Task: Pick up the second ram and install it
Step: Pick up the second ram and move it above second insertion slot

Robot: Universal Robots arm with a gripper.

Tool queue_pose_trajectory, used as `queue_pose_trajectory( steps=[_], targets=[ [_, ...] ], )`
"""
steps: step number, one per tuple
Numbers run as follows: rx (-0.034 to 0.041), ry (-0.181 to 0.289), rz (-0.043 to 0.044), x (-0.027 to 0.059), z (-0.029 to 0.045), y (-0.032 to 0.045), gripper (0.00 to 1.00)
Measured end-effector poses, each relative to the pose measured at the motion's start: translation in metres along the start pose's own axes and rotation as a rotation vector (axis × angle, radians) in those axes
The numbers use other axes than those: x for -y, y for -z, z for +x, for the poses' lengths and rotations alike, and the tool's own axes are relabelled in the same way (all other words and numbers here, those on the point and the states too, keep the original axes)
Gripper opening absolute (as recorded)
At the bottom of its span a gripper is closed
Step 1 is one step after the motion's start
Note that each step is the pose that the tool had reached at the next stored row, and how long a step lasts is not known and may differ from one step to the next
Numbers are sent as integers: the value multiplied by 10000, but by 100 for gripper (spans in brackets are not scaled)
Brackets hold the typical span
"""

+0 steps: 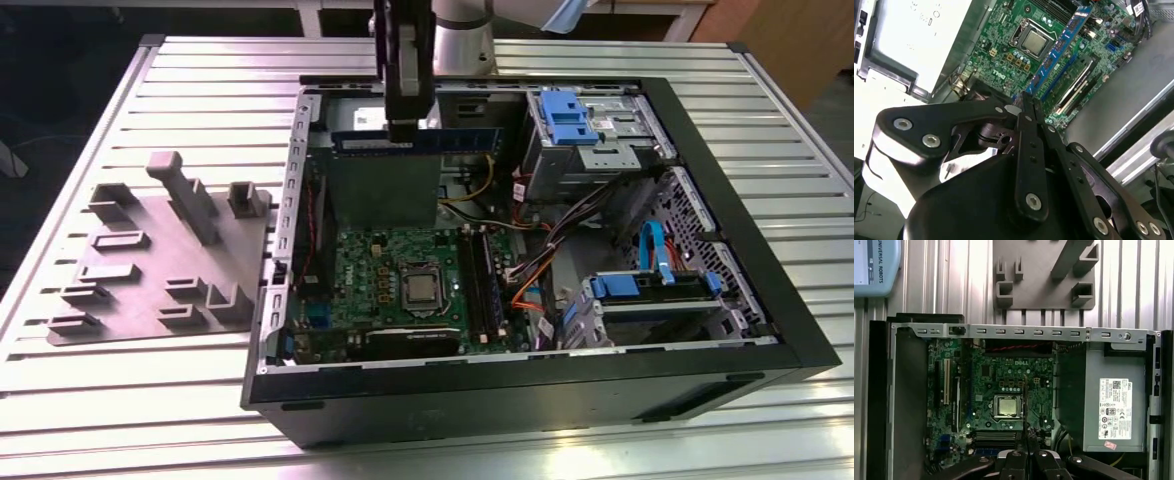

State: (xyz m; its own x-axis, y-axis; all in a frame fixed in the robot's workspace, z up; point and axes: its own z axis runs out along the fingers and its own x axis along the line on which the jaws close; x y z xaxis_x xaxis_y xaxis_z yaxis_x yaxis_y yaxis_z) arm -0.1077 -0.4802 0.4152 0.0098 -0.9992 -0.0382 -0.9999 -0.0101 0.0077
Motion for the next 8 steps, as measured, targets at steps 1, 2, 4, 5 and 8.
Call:
queue_pose_trajectory(
  steps=[1,2,4,5,8],
  targets=[
    [31,0,0,8,6,-13,12],
    [64,1,1,16,12,-27,12],
    [122,1,1,30,24,-54,12],
    [152,1,1,36,30,-68,12],
    [224,2,2,54,55,-114,12]
  ],
)
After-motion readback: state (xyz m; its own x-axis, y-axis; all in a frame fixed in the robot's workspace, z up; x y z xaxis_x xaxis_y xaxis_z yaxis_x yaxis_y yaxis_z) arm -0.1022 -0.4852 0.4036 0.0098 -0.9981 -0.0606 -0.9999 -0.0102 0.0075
